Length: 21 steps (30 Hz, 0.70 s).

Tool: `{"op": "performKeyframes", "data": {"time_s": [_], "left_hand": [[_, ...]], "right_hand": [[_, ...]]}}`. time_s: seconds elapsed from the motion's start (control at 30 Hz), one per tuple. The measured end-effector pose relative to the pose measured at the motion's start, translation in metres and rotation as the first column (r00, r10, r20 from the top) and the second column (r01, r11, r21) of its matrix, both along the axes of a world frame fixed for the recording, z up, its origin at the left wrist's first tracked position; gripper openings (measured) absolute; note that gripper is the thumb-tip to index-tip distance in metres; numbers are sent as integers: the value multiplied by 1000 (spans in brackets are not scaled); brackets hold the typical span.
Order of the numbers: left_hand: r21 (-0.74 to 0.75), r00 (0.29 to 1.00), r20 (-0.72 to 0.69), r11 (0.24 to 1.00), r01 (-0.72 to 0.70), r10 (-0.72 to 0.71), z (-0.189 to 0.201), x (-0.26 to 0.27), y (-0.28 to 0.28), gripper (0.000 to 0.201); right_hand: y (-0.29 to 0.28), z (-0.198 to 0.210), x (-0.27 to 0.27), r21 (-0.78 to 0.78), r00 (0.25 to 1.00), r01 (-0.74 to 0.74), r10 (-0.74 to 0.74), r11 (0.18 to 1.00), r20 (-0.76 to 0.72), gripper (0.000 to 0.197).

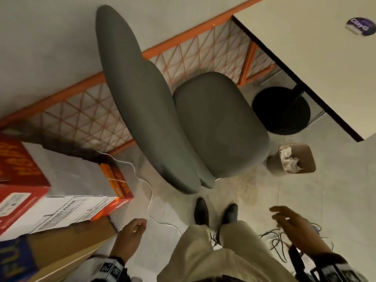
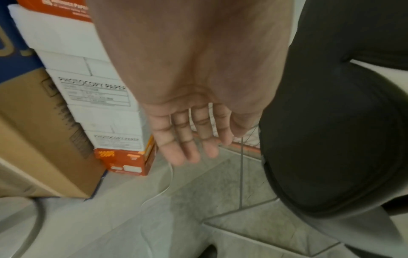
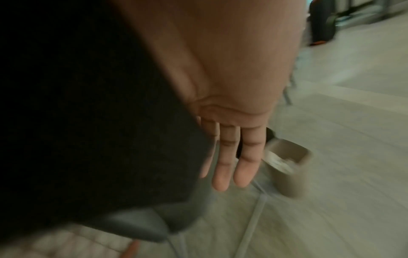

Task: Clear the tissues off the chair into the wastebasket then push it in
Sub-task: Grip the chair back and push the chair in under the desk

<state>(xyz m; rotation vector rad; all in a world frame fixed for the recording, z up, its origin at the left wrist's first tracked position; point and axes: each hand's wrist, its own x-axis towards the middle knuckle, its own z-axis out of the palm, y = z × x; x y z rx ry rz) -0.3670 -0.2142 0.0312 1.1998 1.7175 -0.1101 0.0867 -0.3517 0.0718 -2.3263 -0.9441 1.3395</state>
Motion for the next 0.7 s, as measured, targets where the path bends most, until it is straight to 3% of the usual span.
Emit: {"op": "performKeyframes", "data": {"time_s": [0.17, 0.23, 0.33, 0.43, 0.6, 0.7], "left_hand": [[309, 990, 123, 950, 30, -71, 52, 36, 31, 21], [500, 987, 133, 866, 16, -94, 83, 56, 46, 20], [652, 973, 202, 757, -47, -113, 127, 74, 69, 26], [824, 948, 214, 565, -46, -235, 166, 81, 93, 31], [931, 850, 50, 334, 151, -524, 196, 76, 133, 53], [935, 758, -112, 189, 299, -643, 197, 69, 159, 66]], "right_hand": [[60, 60, -40, 285, 984, -171, 176, 943, 11, 20], [77, 88, -57, 380, 974, -207, 225, 902, -2, 16], [96, 132, -83, 514, 956, -275, 287, 812, 57, 28], [107, 168, -109, 624, 956, -276, 273, 731, 104, 41], [122, 185, -155, 670, 960, -277, 233, 689, 156, 54], [133, 179, -186, 656, 968, -252, 179, 712, 177, 62]]}}
